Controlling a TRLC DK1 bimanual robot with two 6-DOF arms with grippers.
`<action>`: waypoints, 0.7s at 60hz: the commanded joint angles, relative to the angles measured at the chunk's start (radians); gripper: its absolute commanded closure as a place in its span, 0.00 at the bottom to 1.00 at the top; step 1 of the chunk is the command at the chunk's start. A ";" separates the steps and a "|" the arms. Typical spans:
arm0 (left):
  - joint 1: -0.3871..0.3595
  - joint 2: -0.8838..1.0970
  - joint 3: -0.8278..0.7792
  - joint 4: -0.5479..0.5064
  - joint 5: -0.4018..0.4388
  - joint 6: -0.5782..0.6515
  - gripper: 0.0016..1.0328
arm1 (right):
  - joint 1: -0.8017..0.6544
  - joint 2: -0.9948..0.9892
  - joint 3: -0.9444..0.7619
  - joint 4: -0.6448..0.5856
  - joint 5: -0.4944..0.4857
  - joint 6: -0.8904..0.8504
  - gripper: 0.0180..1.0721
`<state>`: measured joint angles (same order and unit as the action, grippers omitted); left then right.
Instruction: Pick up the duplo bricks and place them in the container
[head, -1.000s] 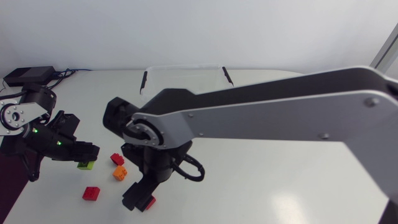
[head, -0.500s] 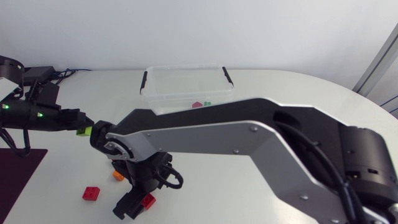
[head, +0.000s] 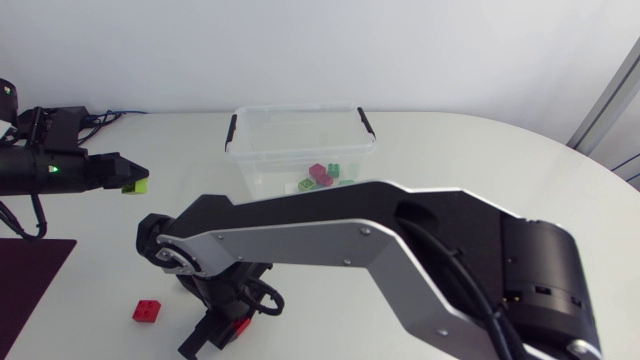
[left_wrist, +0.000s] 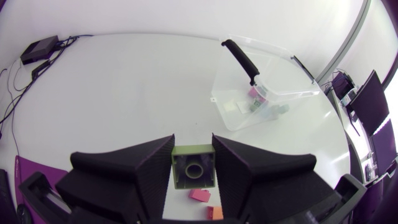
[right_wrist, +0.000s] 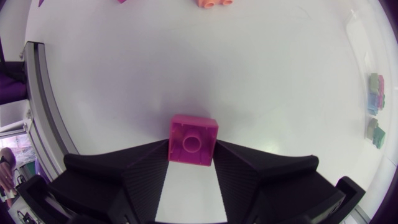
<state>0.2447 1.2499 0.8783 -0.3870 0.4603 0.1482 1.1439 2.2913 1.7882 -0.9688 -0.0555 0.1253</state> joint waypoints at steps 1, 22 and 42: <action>-0.005 -0.018 0.024 0.028 0.021 -0.038 0.79 | 0.004 0.023 0.016 0.001 0.006 0.027 0.79; -0.222 0.111 0.094 0.304 0.041 -0.219 0.79 | -0.081 -0.217 -0.141 0.070 0.088 0.000 0.80; -0.351 0.353 0.284 0.407 0.037 -0.259 0.79 | -0.274 -0.498 -0.231 0.088 0.094 -0.015 0.80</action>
<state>-0.0860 1.5524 1.1145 -0.0048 0.4931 -0.0792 0.9020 1.8397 1.5864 -0.8856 0.0307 0.1257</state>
